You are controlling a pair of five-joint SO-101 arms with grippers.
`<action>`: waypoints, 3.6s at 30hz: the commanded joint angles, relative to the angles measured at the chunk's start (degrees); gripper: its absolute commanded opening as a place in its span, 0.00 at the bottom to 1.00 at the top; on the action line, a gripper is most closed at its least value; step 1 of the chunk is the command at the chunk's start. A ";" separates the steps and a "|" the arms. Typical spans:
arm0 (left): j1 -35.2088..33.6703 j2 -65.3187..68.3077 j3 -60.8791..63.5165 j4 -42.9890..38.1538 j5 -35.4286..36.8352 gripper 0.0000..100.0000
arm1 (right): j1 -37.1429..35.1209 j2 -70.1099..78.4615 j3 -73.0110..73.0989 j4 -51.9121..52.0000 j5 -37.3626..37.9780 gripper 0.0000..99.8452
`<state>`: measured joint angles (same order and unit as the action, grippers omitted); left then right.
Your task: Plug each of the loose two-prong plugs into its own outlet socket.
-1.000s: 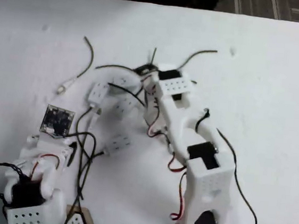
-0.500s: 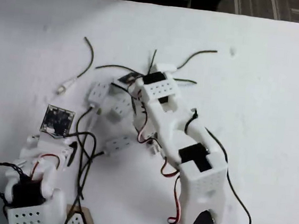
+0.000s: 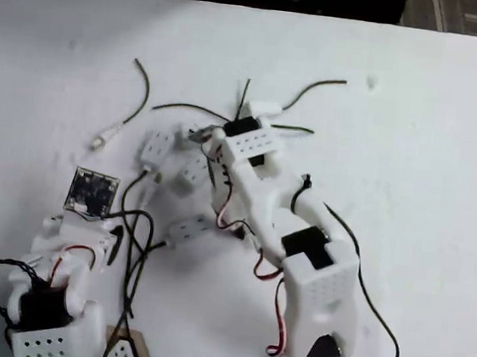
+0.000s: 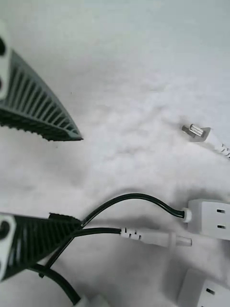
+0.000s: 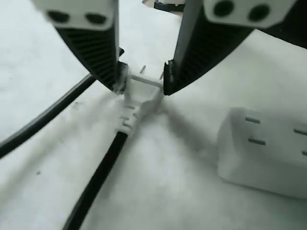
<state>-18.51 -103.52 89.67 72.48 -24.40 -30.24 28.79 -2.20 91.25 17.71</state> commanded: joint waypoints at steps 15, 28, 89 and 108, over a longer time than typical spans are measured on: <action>-0.57 -0.48 -0.26 0.26 -0.09 0.25 | -1.36 1.36 -11.16 7.16 -4.04 0.13; -0.57 -0.48 -0.26 0.26 -0.09 0.25 | 2.51 -3.12 -13.10 6.81 -2.99 0.01; -0.57 -0.48 -0.18 0.26 -0.09 0.25 | -7.69 1.71 -24.70 -2.24 2.81 0.17; -0.57 -0.48 -0.18 0.26 -0.09 0.25 | -9.71 1.45 -24.70 1.10 7.12 0.16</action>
<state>-18.51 -103.52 89.67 72.48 -24.40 -39.65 32.66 -25.23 93.19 24.22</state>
